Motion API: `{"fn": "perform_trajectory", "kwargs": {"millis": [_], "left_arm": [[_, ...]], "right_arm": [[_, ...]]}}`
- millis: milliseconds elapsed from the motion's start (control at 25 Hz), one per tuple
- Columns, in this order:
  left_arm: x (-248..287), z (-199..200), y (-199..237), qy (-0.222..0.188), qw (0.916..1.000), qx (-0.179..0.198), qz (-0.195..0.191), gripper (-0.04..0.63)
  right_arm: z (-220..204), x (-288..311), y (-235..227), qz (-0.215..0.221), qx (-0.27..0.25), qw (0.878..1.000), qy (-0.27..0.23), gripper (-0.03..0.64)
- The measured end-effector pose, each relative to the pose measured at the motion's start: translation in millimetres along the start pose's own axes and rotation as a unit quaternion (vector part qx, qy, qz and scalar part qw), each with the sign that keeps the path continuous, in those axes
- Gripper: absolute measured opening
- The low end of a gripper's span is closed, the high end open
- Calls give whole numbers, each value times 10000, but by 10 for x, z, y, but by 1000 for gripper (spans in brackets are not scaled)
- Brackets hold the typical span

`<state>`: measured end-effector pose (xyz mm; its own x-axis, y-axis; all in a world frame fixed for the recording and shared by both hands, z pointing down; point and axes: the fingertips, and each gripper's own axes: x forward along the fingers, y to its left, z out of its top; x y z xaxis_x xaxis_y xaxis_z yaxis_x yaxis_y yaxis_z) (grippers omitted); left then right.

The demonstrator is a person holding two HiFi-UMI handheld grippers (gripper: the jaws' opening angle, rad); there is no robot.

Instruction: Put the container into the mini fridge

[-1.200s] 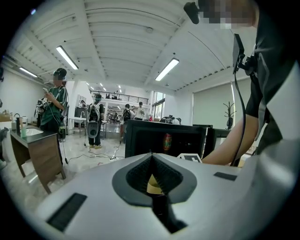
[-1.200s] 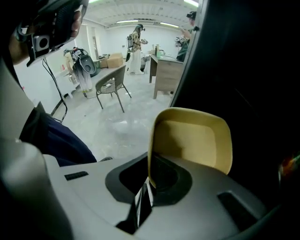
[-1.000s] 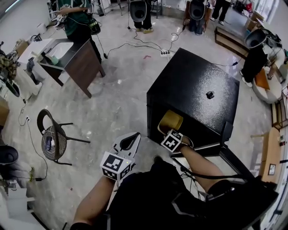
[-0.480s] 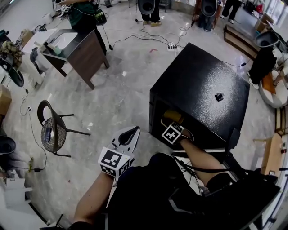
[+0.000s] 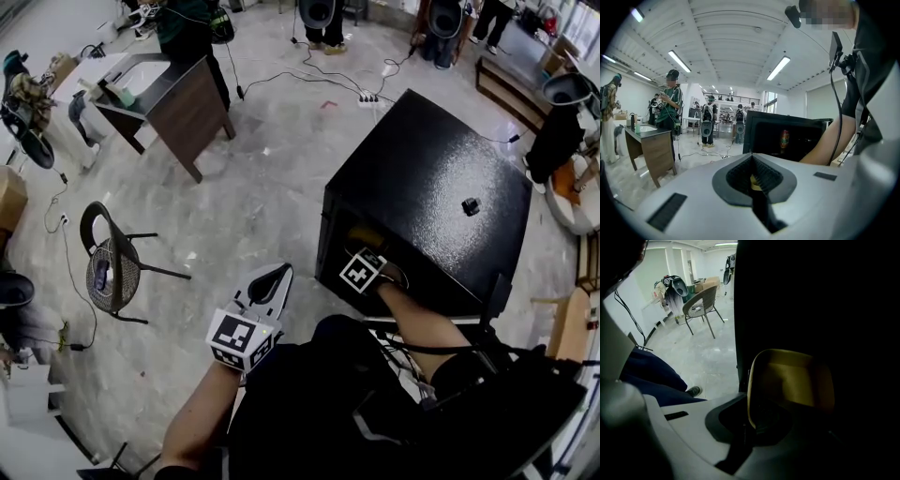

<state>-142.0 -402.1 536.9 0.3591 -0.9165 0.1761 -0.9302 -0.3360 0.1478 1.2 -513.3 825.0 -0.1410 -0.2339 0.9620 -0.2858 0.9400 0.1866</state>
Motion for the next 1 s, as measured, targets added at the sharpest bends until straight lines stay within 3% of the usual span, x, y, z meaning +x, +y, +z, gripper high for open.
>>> {"fn": "perform_trajectory", "kwargs": {"millis": [320,640,1000], "left_arm": [[7,59,-70,-93,9997,193,-89,6],[13,41,-65,-37,9995,315,-31,6],[-44,73,-1,-69,9997,211,52,6]], "right_arm": [[69,27,-82,-118,-68,9999,9,20],[26,131,-160,27,28,9998,198,20],[80,109,-280,-311,-133,9992,204,21]]}}
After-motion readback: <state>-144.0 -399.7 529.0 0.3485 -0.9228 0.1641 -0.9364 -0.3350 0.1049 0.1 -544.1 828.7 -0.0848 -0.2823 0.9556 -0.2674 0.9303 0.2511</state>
